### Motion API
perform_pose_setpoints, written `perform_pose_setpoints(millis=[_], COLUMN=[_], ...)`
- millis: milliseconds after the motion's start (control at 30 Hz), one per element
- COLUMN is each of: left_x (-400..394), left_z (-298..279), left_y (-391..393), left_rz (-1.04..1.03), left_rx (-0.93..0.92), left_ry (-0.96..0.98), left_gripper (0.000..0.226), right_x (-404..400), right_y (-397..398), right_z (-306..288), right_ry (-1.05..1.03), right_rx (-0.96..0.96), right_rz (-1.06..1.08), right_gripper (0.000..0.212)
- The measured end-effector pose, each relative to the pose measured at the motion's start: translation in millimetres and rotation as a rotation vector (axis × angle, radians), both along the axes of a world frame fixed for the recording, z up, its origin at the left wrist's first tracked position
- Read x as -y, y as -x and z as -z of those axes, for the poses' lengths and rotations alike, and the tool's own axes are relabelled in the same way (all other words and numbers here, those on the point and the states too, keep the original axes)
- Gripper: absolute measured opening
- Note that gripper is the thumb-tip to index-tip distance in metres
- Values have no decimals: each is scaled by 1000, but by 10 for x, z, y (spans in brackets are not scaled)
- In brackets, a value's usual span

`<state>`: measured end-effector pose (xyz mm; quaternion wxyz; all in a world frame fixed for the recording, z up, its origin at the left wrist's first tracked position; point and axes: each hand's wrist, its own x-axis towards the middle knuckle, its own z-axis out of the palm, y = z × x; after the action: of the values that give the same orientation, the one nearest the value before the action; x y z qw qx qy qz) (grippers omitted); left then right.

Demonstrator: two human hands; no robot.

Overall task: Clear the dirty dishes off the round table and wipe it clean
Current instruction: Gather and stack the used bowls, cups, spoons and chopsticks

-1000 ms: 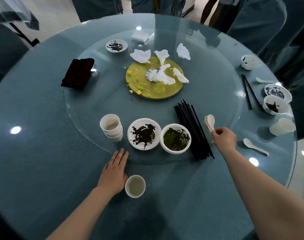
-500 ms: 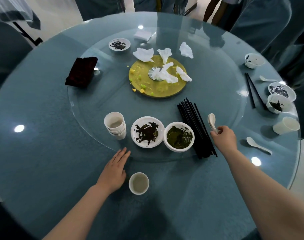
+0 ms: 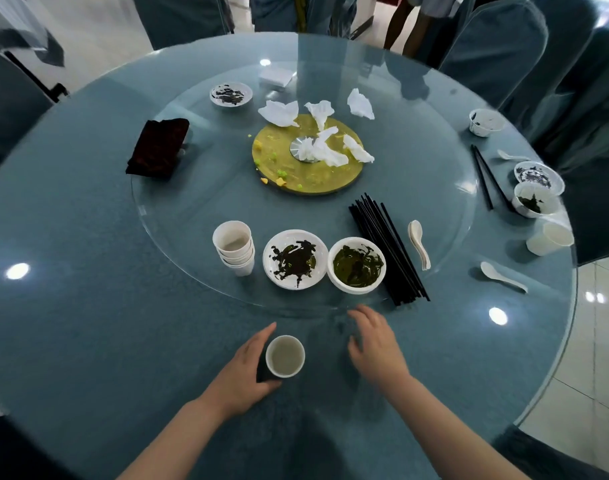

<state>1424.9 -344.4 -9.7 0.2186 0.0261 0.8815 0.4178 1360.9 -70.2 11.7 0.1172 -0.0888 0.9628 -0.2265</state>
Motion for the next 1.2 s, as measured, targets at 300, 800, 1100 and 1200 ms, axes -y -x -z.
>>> perform_pose_setpoints(millis=[300,800,1100,1200], left_x=[-130,492,578,544], left_z=[-129,-1742,-1181,-1069], left_y=[72,995,1366,1308], left_rz=[-43,-383,-315,-269], left_rx=[-179,-652,-391,-224], left_ry=[-62,-53,169,85], left_gripper=[70,75,78,85], right_x=[353,533,529,531], right_y=[-83,-70,-53,-47], right_z=[7,-92,-123,-129], right_ry=[-259,-402,-431,-431], right_rx=[157,192,209,214], right_rz=[-148,-120,-120,-119], right_gripper=[78,81,80,80])
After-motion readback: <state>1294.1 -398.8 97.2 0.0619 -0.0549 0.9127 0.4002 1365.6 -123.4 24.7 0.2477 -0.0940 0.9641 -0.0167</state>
